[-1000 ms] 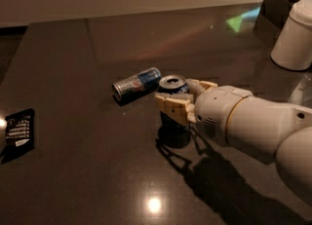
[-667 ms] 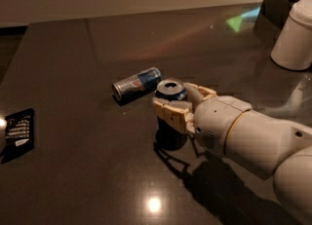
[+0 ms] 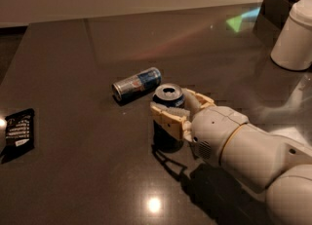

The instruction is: Place pepsi can upright

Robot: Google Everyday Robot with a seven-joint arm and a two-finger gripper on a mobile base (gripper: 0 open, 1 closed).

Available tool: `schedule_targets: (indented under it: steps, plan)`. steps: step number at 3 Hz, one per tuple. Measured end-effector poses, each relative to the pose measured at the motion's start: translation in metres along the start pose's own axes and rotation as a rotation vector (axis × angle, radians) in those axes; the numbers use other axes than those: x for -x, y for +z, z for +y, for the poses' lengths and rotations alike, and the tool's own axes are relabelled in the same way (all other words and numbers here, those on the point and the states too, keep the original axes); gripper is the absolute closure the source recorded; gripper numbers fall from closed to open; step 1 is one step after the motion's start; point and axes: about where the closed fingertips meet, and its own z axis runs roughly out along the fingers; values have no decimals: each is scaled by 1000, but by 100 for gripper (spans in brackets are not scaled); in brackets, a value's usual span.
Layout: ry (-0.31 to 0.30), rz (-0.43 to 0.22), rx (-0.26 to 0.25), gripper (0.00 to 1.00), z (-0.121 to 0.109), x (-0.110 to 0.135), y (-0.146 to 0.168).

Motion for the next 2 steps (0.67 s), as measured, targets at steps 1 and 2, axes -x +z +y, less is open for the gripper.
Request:
schedule_targets:
  steps: [1,2]
  plan:
    - [4,15,3,60,-1,5,0]
    - [6,21,12,37,0,10,1]
